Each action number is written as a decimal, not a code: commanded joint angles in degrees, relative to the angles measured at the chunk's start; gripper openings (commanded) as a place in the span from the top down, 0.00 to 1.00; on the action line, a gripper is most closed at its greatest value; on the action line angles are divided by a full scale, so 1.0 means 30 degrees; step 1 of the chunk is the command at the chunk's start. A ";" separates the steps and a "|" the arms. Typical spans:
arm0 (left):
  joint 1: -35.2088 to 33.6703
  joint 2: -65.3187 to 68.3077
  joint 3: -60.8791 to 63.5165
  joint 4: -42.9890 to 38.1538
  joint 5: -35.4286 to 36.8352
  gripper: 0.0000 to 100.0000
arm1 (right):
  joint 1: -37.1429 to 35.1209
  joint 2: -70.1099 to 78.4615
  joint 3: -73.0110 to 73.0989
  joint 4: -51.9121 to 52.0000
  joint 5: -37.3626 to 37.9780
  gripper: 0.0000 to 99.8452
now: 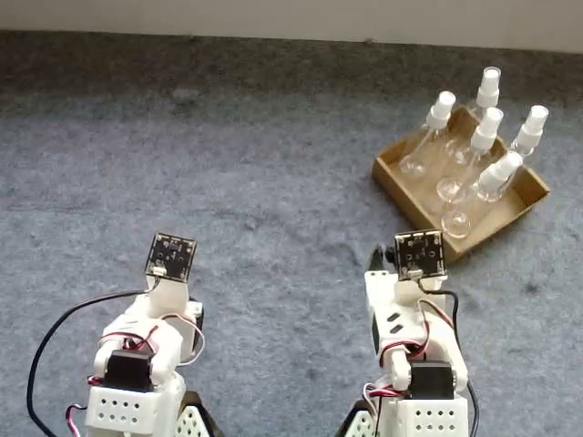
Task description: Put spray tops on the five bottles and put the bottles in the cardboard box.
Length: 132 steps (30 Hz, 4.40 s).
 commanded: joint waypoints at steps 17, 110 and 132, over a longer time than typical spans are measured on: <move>-0.0923 -0.0044 0.0366 0.0557 -0.0088 1.00 | -0.0220 0.0073 0.3766 0.7223 -0.0205 1.00; -0.1040 -0.0044 0.0366 0.0557 -0.0117 1.00 | 0.1685 0.0073 0.3766 0.7282 -0.4103 1.00; -0.1040 -0.0044 0.0366 0.0557 -0.0117 1.00 | 0.1685 0.0073 0.3766 0.7282 -0.4103 1.00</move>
